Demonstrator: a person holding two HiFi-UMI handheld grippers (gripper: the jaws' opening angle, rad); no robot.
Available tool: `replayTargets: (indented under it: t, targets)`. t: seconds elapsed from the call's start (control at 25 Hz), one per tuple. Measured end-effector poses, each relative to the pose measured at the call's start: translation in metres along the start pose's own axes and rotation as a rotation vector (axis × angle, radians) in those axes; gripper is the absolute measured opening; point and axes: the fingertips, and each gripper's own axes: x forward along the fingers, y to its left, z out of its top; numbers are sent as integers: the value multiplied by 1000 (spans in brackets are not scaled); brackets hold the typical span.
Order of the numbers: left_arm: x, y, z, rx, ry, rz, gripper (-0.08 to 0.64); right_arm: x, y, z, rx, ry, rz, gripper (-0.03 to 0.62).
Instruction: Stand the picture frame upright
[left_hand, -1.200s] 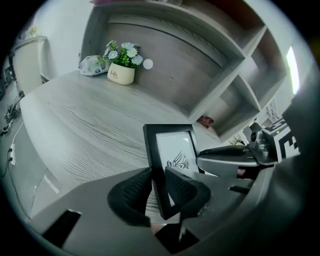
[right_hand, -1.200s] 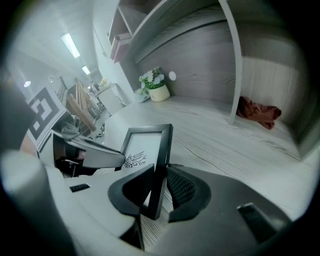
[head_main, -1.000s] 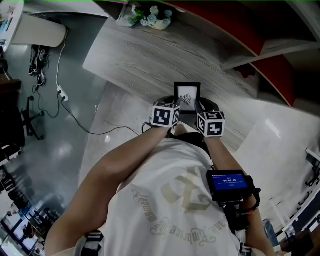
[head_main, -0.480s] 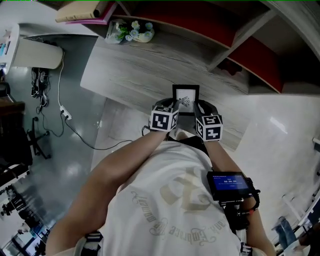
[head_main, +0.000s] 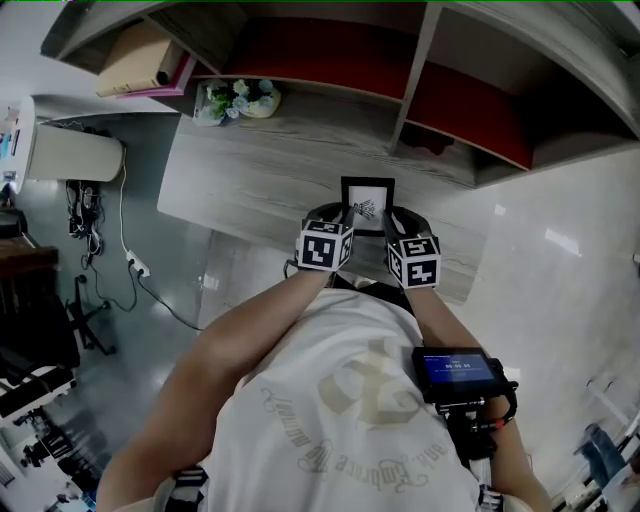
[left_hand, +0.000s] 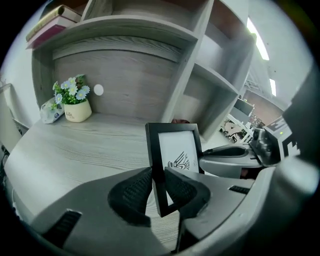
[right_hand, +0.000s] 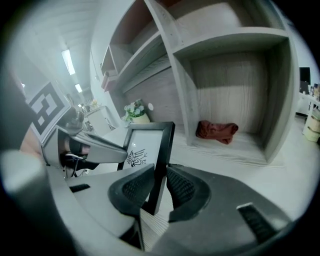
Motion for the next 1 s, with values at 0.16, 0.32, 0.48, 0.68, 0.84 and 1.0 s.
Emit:
replayTargets:
  t: [0.16, 0.32, 0.48, 0.68, 0.84, 1.0]
  targets:
    - [3, -5, 9, 35, -4, -11, 80, -3, -7, 5, 12, -23, -16, 81]
    - [5, -7, 17, 74, 0, -35, 80, -6, -9, 8, 37, -32, -43, 80]
    - [11, -5, 27, 112, 2, -63, 78, -4, -13, 13, 58, -43, -76, 75]
    - [16, -2, 40, 148, -5, -82, 74, -1, -15, 16, 78, -52, -111, 69]
    - [23, 3, 50, 172, -8, -100, 74, 6, -19, 22, 82, -60, -134, 66]
    - [27, 3, 58, 198, -16, -104, 74, 7, -24, 28, 83, -69, -161, 66]
